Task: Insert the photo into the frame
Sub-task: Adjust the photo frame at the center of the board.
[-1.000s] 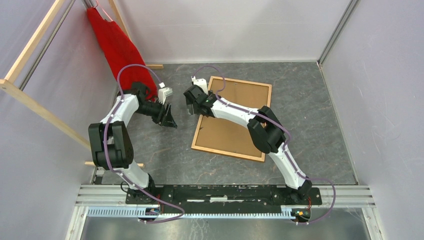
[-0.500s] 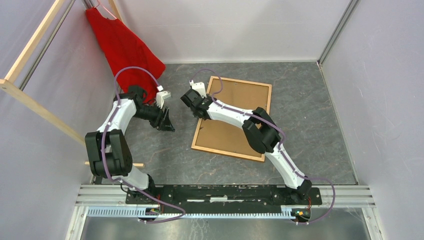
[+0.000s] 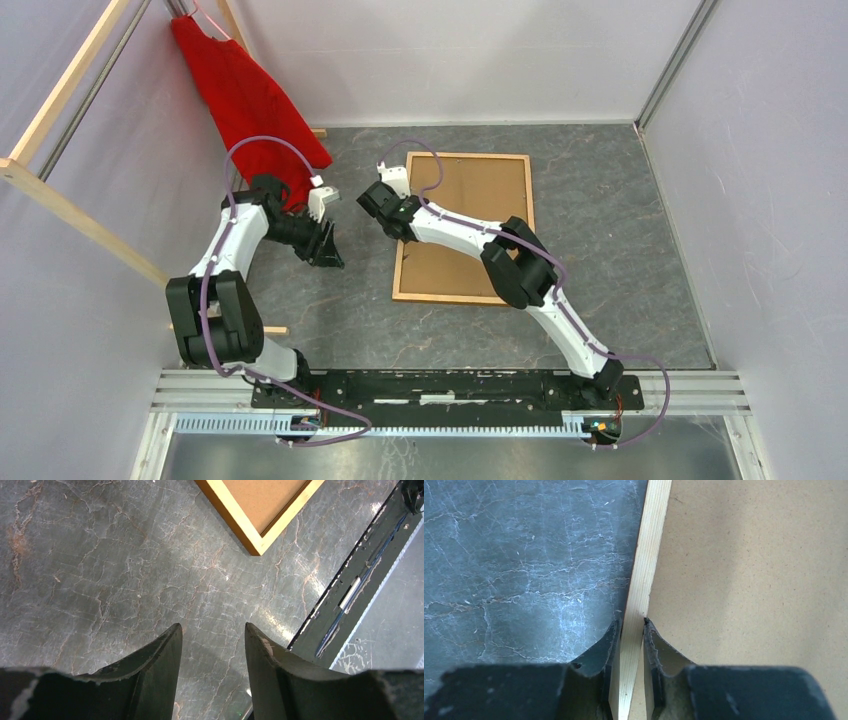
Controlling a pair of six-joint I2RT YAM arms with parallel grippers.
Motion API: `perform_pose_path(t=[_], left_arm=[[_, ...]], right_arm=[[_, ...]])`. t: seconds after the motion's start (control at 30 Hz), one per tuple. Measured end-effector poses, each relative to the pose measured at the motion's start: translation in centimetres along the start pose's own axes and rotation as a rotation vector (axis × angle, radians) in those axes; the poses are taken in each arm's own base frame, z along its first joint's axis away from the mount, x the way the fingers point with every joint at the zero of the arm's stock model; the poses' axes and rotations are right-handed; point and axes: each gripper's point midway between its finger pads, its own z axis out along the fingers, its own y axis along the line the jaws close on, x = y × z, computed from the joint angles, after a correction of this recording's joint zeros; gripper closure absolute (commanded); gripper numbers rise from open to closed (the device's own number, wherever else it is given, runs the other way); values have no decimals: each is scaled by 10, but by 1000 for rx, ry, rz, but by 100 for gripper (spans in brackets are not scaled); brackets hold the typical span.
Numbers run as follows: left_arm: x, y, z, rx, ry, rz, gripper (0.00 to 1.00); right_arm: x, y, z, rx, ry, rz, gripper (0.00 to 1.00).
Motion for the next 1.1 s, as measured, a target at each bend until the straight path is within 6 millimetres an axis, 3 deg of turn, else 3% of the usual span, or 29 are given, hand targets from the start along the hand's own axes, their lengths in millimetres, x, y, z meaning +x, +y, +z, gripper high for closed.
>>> perform_pose_path(t=[0.13, 0.27, 0.5, 0.53, 0.6, 0.7, 0.77, 0.8, 0.93, 1.1], left_arm=[[0, -3, -4, -7, -3, 15, 45], [-1, -5, -7, -15, -8, 31, 45], [0, -5, -6, -15, -3, 33, 45], [1, -5, -6, -14, -3, 33, 45], [1, -5, -6, -14, -3, 33, 45], [1, -5, -6, -13, -2, 33, 43], [1, -5, -6, -13, -2, 33, 43], [1, -5, -6, -13, -2, 33, 43], [1, -5, -6, -13, -1, 33, 39], [1, -6, -8, -17, -4, 37, 35]], right_arm=[[5, 2, -4, -6, -13, -30, 96], [23, -4, -22, -26, -1, -142, 100], [88, -33, -81, -130, 39, -409, 99], [99, -40, -92, -158, 52, -443, 94], [114, -48, -106, -209, 64, -488, 75], [124, -55, -114, -258, 67, -515, 52], [131, -58, -116, -281, 74, -537, 26], [133, -58, -118, -292, 77, -542, 6], [126, -70, -133, -295, 59, -544, 2], [70, -87, -176, -308, -111, -416, 2]])
